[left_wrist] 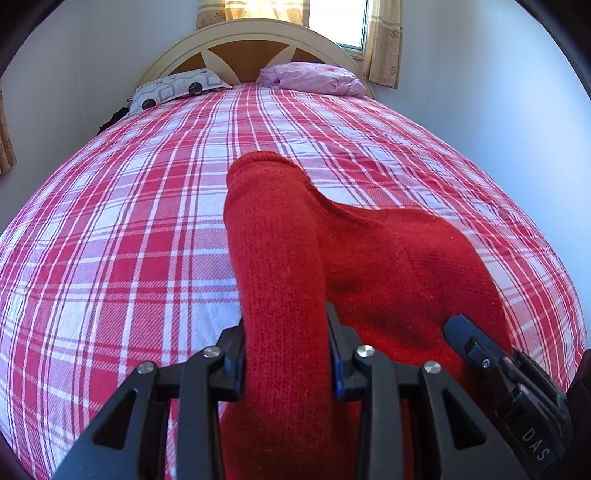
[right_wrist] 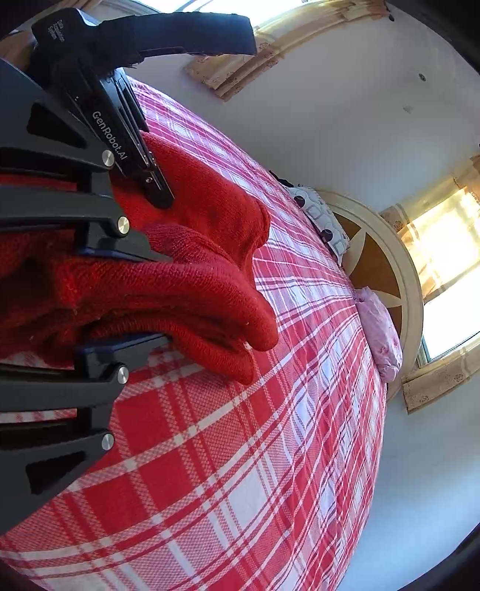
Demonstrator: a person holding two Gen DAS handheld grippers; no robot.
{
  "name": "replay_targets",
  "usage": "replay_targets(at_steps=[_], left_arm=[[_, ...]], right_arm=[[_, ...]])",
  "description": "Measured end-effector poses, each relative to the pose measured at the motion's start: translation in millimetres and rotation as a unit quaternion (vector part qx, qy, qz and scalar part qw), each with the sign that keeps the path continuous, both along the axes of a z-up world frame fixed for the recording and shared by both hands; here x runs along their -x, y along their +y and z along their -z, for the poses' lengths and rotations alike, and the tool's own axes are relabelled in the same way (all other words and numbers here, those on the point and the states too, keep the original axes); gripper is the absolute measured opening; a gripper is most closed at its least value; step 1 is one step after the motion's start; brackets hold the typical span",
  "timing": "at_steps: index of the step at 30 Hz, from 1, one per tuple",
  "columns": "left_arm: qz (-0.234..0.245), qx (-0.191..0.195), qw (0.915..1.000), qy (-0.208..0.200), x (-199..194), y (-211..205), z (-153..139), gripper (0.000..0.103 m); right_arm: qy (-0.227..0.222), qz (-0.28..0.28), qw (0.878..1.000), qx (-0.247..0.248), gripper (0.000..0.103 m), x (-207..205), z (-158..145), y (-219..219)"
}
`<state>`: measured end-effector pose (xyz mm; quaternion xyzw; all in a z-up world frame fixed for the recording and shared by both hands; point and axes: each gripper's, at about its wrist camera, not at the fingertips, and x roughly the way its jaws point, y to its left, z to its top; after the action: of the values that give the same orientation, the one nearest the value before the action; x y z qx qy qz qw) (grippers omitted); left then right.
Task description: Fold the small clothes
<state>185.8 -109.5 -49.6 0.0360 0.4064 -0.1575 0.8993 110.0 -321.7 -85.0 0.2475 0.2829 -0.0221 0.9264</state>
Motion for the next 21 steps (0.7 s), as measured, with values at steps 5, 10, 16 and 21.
replay_targets(at_steps=[5, 10, 16, 21], left_arm=[[-0.002, -0.009, 0.9999, -0.004, 10.1, 8.4, 0.8, 0.035], [-0.004, -0.011, 0.9999, -0.007, 20.3, 19.4, -0.1, 0.035], [-0.006, -0.011, 0.9999, -0.008, 29.5, 31.0, -1.1, 0.035], [-0.014, -0.008, 0.9998, -0.009, 33.2, 45.6, -3.4, 0.035]], right_arm=[[0.000, -0.003, 1.000, 0.010, 0.033, 8.9, -4.3, 14.9], [-0.001, -0.010, 1.000, 0.027, 0.033, 18.4, -7.6, 30.0], [0.004, -0.017, 0.999, 0.033, 0.033, 27.1, -8.5, 43.0], [0.001, -0.025, 0.999, 0.036, 0.033, 26.8, -14.2, 54.4]])
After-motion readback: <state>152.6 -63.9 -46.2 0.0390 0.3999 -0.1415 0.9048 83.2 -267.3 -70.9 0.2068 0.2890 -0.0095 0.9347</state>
